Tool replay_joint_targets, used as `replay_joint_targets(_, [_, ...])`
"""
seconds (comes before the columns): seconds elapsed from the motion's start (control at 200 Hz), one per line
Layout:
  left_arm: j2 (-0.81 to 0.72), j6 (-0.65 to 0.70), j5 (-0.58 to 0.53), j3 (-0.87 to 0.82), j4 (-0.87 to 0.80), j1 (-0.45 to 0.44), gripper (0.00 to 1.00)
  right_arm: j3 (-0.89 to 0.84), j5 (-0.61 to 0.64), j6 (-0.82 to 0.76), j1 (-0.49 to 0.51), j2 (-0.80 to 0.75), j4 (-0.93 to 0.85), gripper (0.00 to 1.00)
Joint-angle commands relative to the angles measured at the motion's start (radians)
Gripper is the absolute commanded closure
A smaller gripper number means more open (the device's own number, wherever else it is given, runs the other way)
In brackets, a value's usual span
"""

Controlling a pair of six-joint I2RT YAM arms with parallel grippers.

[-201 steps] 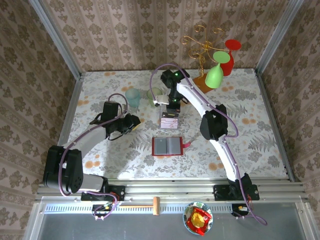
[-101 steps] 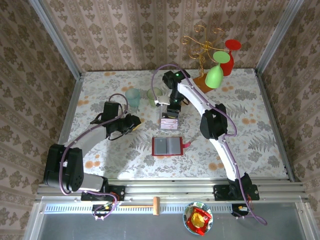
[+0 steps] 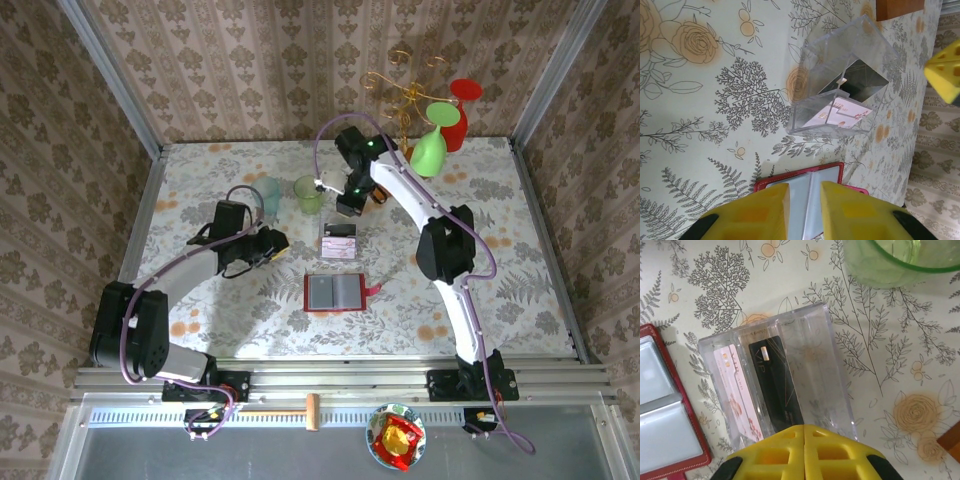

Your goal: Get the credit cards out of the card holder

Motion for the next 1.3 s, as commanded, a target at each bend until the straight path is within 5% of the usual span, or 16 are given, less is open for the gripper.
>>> replay_joint_targets(0.0, [0.009,-0.008,0.017,0.014,0.006,-0.008,0.76,-0.086,0.024,0.07,0.019,-0.04,0.115,0.93])
replay_joint_targets(0.24, [0.011,-0.011,0.017,0.005,0.014,-0.014,0.76,-0.236,0.08,0.128,0.034,-0.086,0.295,0.96])
replay_joint_targets(0.815, [0.036,-0.011,0.028,0.005,0.025,-0.048,0.76,-0.386,0.074,0.259,0.052,-0.241,0.386,0.93])
replay_joint_targets(1.125, [0.08,-0.015,0.044,0.0,0.029,-0.102,0.76,-0.687,0.044,0.695,0.053,-0.444,0.613,0.92])
replay_joint_targets(1.29, [0.103,-0.014,0.057,-0.019,0.035,-0.116,0.77,-0.853,0.002,0.957,0.076,-0.541,0.72,0.99])
